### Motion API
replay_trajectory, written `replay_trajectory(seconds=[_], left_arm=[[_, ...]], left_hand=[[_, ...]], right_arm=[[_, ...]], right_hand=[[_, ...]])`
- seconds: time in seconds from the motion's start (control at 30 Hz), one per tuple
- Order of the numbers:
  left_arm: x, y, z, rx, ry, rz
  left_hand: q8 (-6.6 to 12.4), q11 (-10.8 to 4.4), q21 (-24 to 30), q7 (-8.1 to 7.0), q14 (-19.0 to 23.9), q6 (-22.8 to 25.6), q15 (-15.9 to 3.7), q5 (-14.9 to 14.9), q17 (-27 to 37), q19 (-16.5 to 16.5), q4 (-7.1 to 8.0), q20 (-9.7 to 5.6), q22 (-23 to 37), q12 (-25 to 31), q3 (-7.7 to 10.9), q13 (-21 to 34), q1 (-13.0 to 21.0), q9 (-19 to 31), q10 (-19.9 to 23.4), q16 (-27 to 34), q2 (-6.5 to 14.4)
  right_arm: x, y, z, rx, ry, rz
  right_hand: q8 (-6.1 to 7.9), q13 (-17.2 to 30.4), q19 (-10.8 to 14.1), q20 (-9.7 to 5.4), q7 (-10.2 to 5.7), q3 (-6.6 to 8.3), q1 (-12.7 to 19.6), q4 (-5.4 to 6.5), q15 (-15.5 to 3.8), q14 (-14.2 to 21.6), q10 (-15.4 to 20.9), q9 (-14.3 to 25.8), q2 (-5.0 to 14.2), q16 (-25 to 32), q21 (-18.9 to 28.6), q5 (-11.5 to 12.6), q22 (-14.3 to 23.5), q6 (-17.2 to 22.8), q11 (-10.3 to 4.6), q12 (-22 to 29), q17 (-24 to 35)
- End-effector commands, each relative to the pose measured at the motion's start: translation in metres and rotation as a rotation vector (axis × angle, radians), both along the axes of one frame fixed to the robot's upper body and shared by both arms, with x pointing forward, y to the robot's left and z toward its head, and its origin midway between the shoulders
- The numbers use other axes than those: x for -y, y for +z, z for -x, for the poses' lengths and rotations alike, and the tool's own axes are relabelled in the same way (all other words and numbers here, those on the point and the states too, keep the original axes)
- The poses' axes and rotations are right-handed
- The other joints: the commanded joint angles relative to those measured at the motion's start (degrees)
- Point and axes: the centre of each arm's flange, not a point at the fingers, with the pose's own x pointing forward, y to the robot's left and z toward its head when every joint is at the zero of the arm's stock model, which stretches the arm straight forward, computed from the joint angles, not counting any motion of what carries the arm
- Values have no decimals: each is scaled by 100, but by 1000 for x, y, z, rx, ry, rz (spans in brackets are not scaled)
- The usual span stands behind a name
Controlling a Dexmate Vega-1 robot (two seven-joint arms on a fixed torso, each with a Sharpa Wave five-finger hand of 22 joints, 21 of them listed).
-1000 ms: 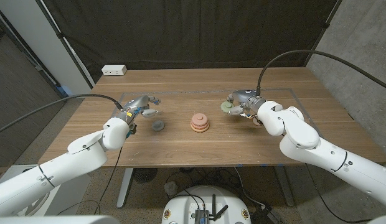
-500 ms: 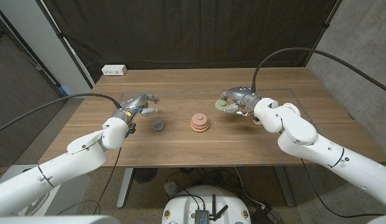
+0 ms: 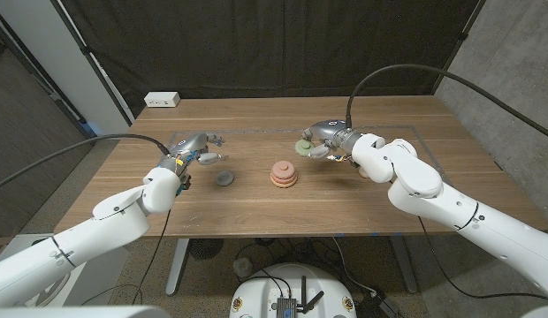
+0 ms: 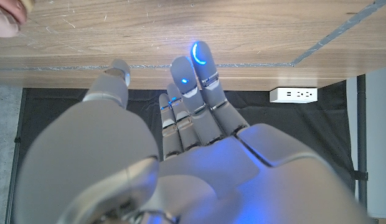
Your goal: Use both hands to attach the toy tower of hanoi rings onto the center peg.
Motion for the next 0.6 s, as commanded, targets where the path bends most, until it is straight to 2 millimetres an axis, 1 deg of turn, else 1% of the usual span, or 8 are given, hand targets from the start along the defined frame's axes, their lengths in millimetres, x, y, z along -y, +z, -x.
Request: replay_trajectory(seconds=[0.03, 0.33, 0.6], left_arm=[[-5, -1, 0, 5, 0, 9], [-6, 0, -2, 6, -7, 6], [-3, 1, -6, 2, -11, 9]], left_hand=[[-9, 15, 57, 1, 59, 39, -438, 48, -6, 55, 7, -741, 15, 5, 40, 23, 70, 13, 41, 52, -13], [-10, 9, 61, -8, 69, 49, -439, 46, -18, 57, 8, -741, 14, 6, 46, 26, 72, 15, 58, 57, -19], [-8, -3, 62, -9, 76, 64, -439, 46, -26, 56, 10, -741, 14, 10, 50, 22, 73, 16, 86, 60, -20]], right_arm=[[-16, 4, 0, -12, 39, 39], [-26, 5, -1, -33, 50, 40], [-31, 4, -4, -47, 60, 32]], right_hand=[[39, 2, 63, -390, -256, 128, 235, 77, -98, 72, 436, 32, 200, 47, 17, 32, 17, 298, -374, -13, 29], [29, 8, 71, -390, -249, 127, 236, 82, -97, 88, 448, 32, 198, 50, 14, 39, 17, 296, -370, -28, 28], [19, 14, 74, -390, -249, 126, 236, 86, -97, 99, 442, 33, 198, 49, 8, 45, 15, 296, -371, -49, 28]])
